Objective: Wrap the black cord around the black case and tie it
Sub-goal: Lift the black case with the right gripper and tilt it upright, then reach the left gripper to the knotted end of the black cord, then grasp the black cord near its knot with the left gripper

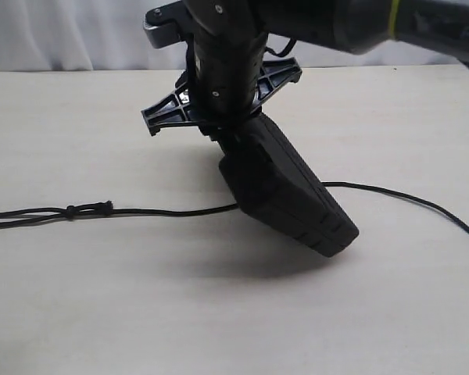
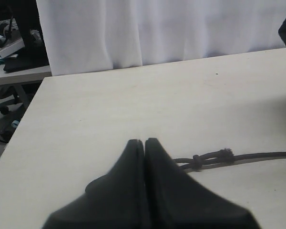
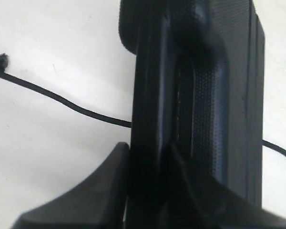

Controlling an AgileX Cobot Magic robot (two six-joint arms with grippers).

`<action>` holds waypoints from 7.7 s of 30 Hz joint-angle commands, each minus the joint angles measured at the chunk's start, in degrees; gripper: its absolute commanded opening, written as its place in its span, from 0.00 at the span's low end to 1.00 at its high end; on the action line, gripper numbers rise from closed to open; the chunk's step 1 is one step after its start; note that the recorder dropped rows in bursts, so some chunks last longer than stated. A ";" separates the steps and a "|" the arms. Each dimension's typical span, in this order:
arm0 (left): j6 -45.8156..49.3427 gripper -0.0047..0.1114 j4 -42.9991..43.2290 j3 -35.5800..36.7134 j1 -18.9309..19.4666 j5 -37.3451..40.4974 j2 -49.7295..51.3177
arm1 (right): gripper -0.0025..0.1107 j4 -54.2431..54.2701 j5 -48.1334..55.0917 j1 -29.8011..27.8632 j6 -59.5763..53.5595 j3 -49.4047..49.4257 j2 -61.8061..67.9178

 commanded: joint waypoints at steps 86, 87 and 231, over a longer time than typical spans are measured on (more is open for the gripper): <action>0.11 0.04 0.07 0.15 -0.01 -0.65 -0.21 | 0.06 8.55 5.11 -29.80 -28.88 1.66 -2.74; 0.11 0.04 0.07 0.15 -0.01 -0.65 -0.21 | 0.06 8.55 5.11 -29.80 -28.88 1.66 -2.74; -33.38 0.54 -7.03 -65.43 -21.00 11.74 114.72 | 0.06 13.30 5.11 -29.80 -29.32 3.21 -2.76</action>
